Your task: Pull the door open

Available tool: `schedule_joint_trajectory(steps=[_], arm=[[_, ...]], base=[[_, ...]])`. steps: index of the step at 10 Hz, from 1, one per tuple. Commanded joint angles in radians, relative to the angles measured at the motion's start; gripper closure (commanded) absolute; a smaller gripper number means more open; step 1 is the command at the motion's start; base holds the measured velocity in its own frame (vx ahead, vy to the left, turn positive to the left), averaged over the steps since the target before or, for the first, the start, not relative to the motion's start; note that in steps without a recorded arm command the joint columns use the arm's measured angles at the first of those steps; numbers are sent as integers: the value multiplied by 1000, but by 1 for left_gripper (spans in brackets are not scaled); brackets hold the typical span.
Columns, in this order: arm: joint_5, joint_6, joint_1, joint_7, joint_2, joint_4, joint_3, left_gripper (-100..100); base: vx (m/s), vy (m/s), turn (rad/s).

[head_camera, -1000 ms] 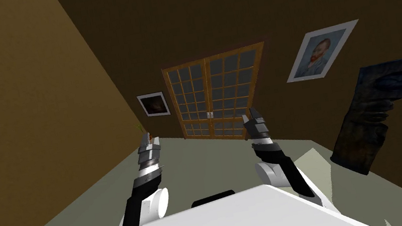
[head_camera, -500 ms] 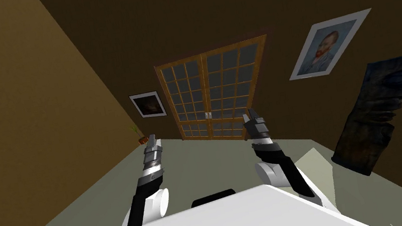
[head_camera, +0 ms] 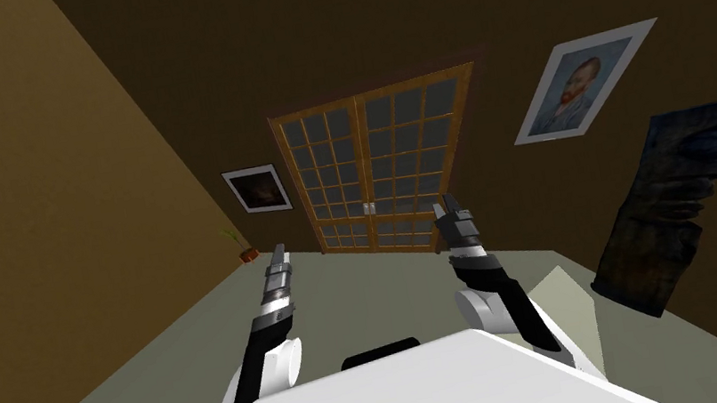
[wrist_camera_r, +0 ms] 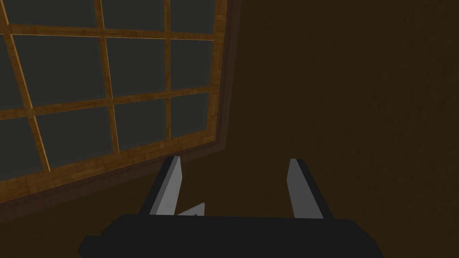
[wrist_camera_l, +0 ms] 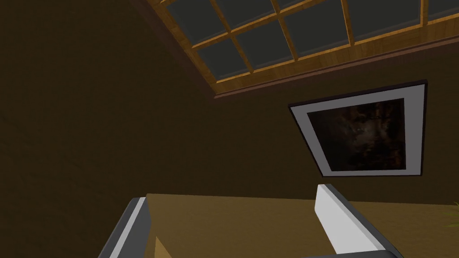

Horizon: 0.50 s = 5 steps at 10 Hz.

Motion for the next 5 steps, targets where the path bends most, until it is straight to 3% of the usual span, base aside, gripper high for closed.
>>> schedule_joint_trajectory(steps=[1,5], arm=[[-5,-11,-8,-21,9,31,6,-100],[-22,-42,-28,-76,30,114,19,-100]], base=[[81,-38,-31],[102,-58,-36]])
